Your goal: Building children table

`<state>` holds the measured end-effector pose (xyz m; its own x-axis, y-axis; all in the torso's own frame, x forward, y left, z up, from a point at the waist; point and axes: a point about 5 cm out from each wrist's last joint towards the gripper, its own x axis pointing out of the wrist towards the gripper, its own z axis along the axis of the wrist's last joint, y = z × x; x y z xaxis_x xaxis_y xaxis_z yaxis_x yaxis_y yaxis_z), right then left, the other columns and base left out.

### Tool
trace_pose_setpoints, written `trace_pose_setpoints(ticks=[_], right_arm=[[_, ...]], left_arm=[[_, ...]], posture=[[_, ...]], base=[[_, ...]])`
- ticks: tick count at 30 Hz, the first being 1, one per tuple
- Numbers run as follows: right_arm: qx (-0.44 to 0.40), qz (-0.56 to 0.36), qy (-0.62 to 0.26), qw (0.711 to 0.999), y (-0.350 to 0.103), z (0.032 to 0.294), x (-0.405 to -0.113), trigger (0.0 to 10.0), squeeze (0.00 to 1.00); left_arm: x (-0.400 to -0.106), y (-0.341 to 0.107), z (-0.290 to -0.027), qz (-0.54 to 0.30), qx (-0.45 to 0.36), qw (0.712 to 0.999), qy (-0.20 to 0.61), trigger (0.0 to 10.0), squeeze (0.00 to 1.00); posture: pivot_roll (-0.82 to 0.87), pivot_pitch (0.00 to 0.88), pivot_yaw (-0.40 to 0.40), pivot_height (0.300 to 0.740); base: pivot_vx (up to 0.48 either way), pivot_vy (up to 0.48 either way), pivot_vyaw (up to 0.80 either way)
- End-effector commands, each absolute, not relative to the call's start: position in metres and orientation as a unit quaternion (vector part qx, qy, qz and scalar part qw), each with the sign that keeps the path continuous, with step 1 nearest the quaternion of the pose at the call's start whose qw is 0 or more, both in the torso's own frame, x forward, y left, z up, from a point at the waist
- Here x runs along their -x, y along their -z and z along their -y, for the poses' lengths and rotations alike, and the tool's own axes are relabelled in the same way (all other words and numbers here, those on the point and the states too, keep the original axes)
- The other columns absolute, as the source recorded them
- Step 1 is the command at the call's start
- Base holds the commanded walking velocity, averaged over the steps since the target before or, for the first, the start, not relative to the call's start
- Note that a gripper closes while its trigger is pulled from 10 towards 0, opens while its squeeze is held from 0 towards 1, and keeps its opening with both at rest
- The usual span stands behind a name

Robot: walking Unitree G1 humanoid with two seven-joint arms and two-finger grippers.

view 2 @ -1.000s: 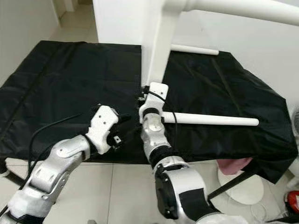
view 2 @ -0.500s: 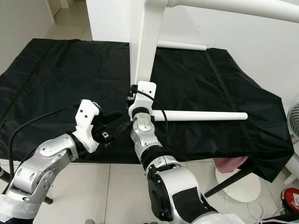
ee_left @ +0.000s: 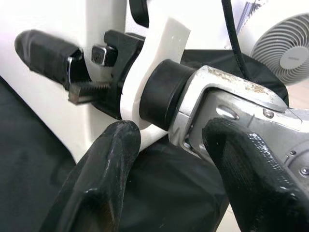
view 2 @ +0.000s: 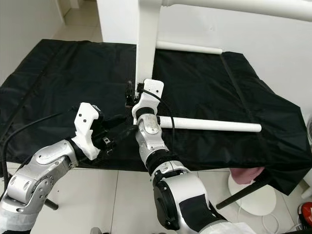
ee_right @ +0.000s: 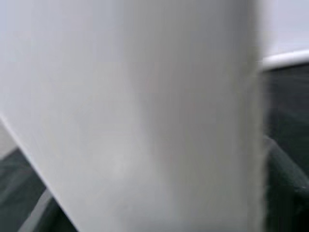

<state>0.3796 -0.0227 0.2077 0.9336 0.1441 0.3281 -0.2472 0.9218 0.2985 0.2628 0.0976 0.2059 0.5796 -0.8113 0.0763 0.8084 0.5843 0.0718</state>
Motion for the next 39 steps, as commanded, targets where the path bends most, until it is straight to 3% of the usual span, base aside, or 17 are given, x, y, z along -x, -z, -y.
trace_pose_setpoints(ticks=[1,9,21,34,39], right_arm=[[-0.226,0.168,-0.168,0.945,-0.227,-0.032,-0.358,10.0,0.0],[-0.208,0.199,-0.173,0.942,-0.224,-0.021,-0.355,10.0,0.0],[-0.123,0.238,-0.174,0.948,-0.188,0.018,-0.336,10.0,0.0],[-0.029,0.23,-0.139,0.963,-0.151,0.095,-0.309,10.0,0.0],[-0.018,0.229,-0.115,0.966,-0.15,0.11,-0.306,10.0,0.0]], left_arm=[[-0.254,-0.197,-0.085,0.024,-0.008,0.859,0.512,10.0,0.0],[-0.252,-0.195,-0.084,0.02,-0.007,0.859,0.512,10.0,0.0],[-0.251,-0.193,-0.083,0.019,-0.012,0.858,0.514,10.0,0.0],[-0.268,-0.197,-0.089,0.044,-0.042,0.881,0.469,10.0,0.0],[-0.271,-0.199,-0.092,0.045,-0.042,0.883,0.464,10.0,0.0]], posture=[[0.19,0.083,-0.04,0.74],[0.19,0.076,-0.043,0.74],[0.18,0.081,-0.048,0.74],[0.16,0.107,-0.051,0.74],[0.15,0.106,-0.048,0.74]], base=[[0.0,0.0,0.0],[0.0,0.0,0.0],[0.0,0.0,0.0],[0.0,0.0,0.0],[0.0,0.0,0.0]])
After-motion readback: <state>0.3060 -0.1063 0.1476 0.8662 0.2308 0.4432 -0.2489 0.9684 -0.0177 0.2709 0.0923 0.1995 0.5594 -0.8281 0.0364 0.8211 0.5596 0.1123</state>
